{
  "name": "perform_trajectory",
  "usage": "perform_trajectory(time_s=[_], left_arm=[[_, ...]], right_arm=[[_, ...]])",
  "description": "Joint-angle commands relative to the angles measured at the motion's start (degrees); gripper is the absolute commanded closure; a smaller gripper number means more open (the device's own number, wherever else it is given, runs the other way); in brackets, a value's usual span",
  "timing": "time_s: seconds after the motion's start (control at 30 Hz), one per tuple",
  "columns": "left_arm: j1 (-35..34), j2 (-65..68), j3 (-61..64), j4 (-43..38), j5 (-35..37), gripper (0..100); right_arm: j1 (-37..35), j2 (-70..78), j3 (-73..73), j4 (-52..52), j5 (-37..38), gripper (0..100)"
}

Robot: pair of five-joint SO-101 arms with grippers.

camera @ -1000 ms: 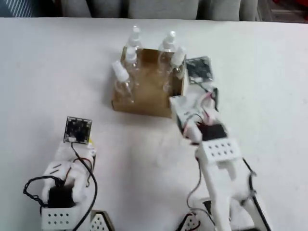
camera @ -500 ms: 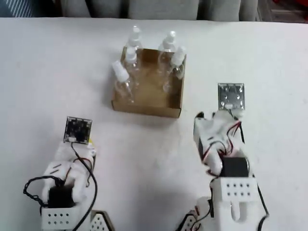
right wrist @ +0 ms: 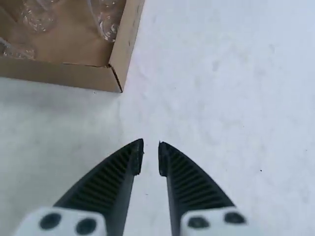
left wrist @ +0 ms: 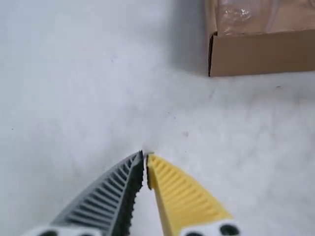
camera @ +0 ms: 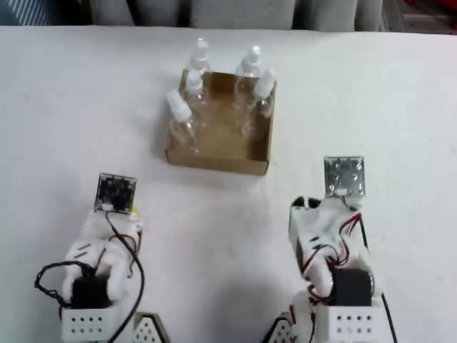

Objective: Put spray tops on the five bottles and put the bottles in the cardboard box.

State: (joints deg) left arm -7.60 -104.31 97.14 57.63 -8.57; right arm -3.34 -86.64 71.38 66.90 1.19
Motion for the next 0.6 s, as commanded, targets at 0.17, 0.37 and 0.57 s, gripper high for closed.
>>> perform_trajectory(time_s=[0.17, 0.37, 0.57], left_arm=[[-0.1, -0.3, -0.2, 0.5, -0.6, 98], [-0.1, -0.3, -0.2, 0.5, -0.6, 98], [0.0, -0.3, -0.2, 4.0, -0.6, 98]], right_arm=[[0.5, -13.8, 10.6, 0.5, 0.7, 98.2], [0.6, -16.0, 16.3, 1.1, 0.4, 98.2], [0.5, -16.5, 17.4, 6.5, 0.4, 98.1]])
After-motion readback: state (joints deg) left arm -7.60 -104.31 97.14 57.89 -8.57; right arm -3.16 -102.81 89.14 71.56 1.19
